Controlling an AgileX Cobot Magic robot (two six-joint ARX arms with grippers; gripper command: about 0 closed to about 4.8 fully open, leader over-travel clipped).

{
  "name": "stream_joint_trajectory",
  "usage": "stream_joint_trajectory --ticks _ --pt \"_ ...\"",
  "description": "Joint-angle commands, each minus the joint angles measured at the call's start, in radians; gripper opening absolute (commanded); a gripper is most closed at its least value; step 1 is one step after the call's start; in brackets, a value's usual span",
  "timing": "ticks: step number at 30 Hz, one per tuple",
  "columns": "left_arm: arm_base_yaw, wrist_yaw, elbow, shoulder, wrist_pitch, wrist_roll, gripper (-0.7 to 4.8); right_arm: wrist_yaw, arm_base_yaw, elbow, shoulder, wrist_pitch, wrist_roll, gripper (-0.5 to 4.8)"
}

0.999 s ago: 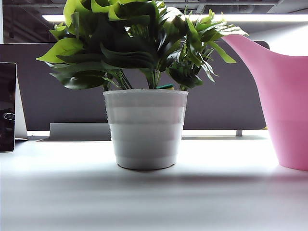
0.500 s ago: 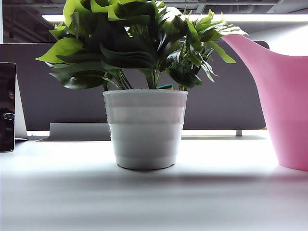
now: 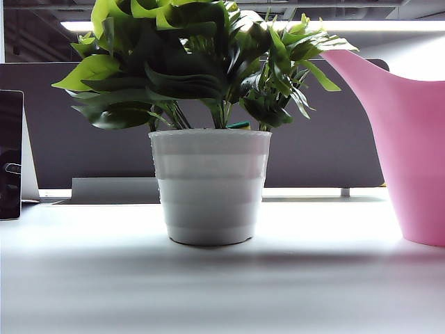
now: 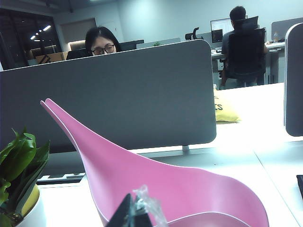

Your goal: Pick up the watering can from the table, water the potted plant, and put the can back.

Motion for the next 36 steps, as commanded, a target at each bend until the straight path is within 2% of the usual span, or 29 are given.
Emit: stream_joint_trajectory --ticks 1,6,8,10,13,16,21,26,33,36 --pt "-0.002 0.003 0.001 0.001 0.01 0.0 -0.05 -0.002 0.001 0.005 0.001 0.01 0.0 -0.08" --pt "-0.002 0.003 0.001 0.001 0.01 0.0 -0.05 0.001 0.015 -0.009 0.001 0.009 -0.009 -0.08" --pt "-0.002 0.006 0.001 0.001 0.01 0.0 -0.05 0.049 0.073 -0.041 0.001 0.013 -0.085 -0.08" --pt "-0.002 0.005 0.001 0.001 0.01 0.0 -0.05 0.162 0.154 -0.092 0.001 0.037 -0.135 -0.08" --pt "-0.002 0.003 0.001 0.001 0.01 0.0 -0.05 0.428 0.304 -0.188 0.001 0.086 -0.137 -0.08" --pt "-0.002 0.003 0.001 0.001 0.01 0.0 -0.05 0.579 0.387 -0.271 0.0 0.137 -0.126 -0.08" --pt "-0.002 0.004 0.001 0.001 0.01 0.0 -0.05 0.597 0.469 -0.405 0.0 0.268 -0.125 -0.08" --pt "-0.003 0.003 0.001 0.001 0.01 0.0 -0.05 0.612 0.511 -0.402 0.0 0.209 -0.132 -0.08" --pt "-0.003 0.003 0.001 0.001 0.01 0.0 -0.05 0.543 0.493 -0.402 0.0 0.212 -0.142 -0.08" --pt "-0.003 0.003 0.001 0.001 0.01 0.0 -0.05 0.544 0.48 -0.402 0.0 0.213 -0.144 -0.08"
